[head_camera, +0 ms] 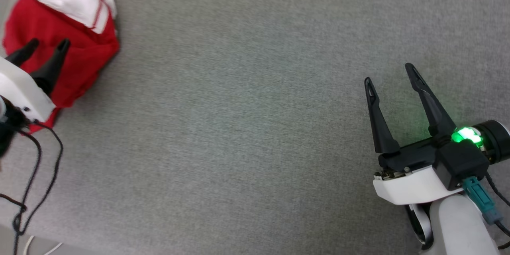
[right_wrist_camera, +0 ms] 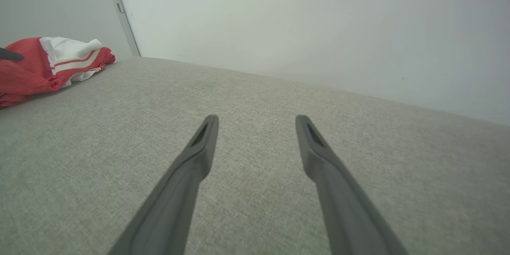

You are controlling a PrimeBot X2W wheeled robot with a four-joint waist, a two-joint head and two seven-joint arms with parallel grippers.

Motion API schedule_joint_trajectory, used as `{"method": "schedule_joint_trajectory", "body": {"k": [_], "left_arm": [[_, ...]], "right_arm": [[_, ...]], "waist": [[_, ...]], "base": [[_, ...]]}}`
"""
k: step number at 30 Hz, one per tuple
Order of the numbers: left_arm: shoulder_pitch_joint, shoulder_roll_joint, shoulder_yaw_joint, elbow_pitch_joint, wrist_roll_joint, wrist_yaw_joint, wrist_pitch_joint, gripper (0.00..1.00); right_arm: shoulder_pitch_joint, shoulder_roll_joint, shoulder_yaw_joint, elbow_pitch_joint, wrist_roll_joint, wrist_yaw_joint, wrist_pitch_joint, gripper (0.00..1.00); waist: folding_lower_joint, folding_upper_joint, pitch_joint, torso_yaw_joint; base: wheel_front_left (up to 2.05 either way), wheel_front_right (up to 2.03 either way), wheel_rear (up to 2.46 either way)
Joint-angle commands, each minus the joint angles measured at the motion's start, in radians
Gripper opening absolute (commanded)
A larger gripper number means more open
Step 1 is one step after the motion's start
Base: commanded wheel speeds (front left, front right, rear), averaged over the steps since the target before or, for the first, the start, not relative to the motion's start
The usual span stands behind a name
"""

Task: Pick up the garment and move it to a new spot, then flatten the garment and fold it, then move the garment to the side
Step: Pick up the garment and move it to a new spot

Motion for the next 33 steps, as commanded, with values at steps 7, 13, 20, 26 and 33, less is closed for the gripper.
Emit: {"method": "schedule_joint_trajectory", "body": {"k": [7,13,20,26,33], "left_arm": [[-0.115,0.123,-0.091,0.065,-0.239,0.001,0.269,1.00],[-0.144,0.159,-0.168,0.103,-0.306,0.001,0.364,1.00],[-0.134,0.145,-0.239,0.104,-0.389,-0.002,0.409,0.00],[-0.119,0.181,-0.270,0.081,-0.426,-0.001,0.338,0.00],[-0.082,0.217,-0.326,-0.026,-0.443,0.000,0.251,0.00]], "right_arm": [[-0.030,0.000,0.002,-0.013,0.003,0.000,-0.002,1.00],[-0.028,-0.002,-0.011,-0.010,-0.002,-0.001,-0.001,1.00],[-0.029,-0.003,-0.005,0.004,0.003,-0.001,0.001,1.00],[-0.026,-0.002,0.006,0.027,0.020,0.000,0.000,1.00],[0.000,-0.001,0.012,0.066,0.066,0.000,-0.002,1.00]], "waist": [[-0.0003,0.0000,0.117,-0.088],[-0.0003,0.0000,0.155,-0.108],[-0.0003,0.0000,0.141,-0.112],[-0.0003,0.0000,0.058,-0.111],[-0.0003,0.0000,-0.067,-0.123]], "base": [[0.00,0.00,0.00],[0.00,0.00,0.00],[0.00,0.00,0.00],[0.00,0.00,0.00],[0.00,0.00,0.00]]}}
